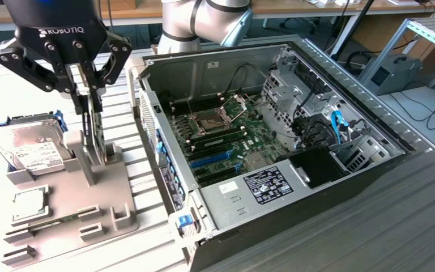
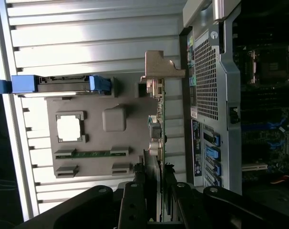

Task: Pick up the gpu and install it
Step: 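Pick up the gpu and move the gpu toward the slot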

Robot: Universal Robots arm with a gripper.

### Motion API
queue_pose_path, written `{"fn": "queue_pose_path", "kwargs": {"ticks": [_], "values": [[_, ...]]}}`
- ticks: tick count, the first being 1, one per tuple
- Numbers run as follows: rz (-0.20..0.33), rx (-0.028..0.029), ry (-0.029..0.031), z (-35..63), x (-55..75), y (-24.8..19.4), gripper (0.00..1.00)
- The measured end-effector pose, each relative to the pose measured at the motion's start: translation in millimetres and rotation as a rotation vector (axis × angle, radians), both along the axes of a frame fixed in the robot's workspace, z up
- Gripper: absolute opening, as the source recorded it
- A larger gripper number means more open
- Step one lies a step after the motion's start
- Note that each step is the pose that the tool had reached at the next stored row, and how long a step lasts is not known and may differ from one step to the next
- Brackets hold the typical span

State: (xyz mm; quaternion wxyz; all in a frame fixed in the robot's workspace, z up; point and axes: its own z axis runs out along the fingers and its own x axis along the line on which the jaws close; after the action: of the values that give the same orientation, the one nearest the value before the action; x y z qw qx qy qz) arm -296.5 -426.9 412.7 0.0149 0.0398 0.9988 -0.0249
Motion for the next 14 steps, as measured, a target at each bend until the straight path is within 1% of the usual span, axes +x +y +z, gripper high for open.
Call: {"fn": "queue_pose_path", "kwargs": {"ticks": [14], "values": [[0.000, -0.0001, 0.0000, 12.0, 0.0, 0.0, 0.26]]}}
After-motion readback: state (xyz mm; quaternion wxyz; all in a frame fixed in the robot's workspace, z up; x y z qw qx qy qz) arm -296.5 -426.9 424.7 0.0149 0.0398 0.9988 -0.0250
